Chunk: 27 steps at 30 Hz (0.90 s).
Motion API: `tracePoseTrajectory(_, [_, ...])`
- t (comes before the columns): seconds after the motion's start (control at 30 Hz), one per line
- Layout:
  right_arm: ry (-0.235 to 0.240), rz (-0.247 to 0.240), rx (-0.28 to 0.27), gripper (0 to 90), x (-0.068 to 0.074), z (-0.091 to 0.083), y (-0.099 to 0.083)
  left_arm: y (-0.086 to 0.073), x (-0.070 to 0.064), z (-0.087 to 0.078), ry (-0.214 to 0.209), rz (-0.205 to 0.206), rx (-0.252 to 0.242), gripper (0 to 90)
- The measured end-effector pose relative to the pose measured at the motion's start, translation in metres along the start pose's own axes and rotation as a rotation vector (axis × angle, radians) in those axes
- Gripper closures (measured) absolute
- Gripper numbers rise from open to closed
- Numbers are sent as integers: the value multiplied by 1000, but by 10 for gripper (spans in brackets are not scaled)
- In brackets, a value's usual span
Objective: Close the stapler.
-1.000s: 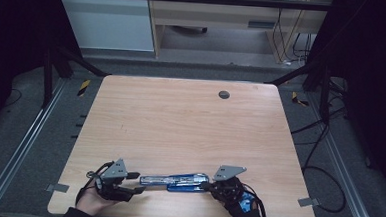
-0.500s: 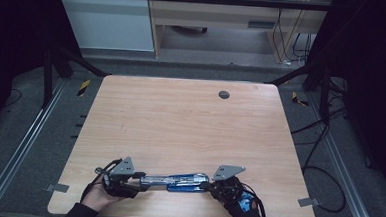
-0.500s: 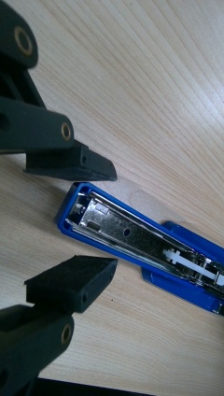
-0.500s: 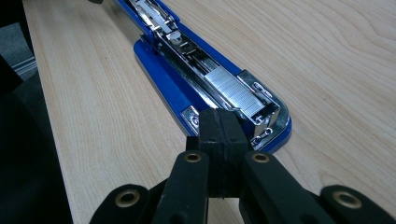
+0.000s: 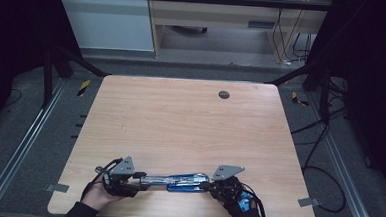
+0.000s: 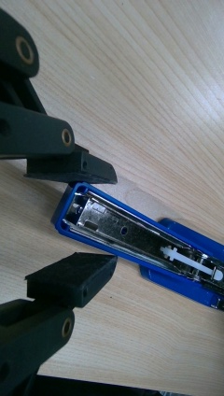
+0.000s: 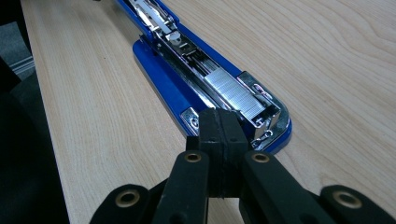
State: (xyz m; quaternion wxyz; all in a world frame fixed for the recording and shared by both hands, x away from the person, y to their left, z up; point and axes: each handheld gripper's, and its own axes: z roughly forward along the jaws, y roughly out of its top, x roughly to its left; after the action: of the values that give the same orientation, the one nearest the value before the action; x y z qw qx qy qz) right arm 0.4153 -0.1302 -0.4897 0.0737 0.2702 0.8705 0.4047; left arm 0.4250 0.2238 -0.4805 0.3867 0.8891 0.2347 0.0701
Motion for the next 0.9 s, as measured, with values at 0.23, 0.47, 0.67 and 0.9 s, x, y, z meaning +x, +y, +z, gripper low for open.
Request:
tracePoseTrajectory(0.23, [-2, 1, 2, 900, 0, 0, 0, 2, 1, -4, -6, -5, -14, 548])
tracePoseTrajectory(0.47, [-1, 2, 2, 900, 0, 0, 0, 3, 0, -6, -4, 3, -21, 552])
tracePoseTrajectory(0.67, [-1, 0, 2, 900, 0, 0, 0, 4, 0, -7, -2, 2, -30, 554])
tracePoseTrajectory(0.9, [0, 0, 3, 900, 0, 0, 0, 7, 0, -9, -3, 6, -36, 559])
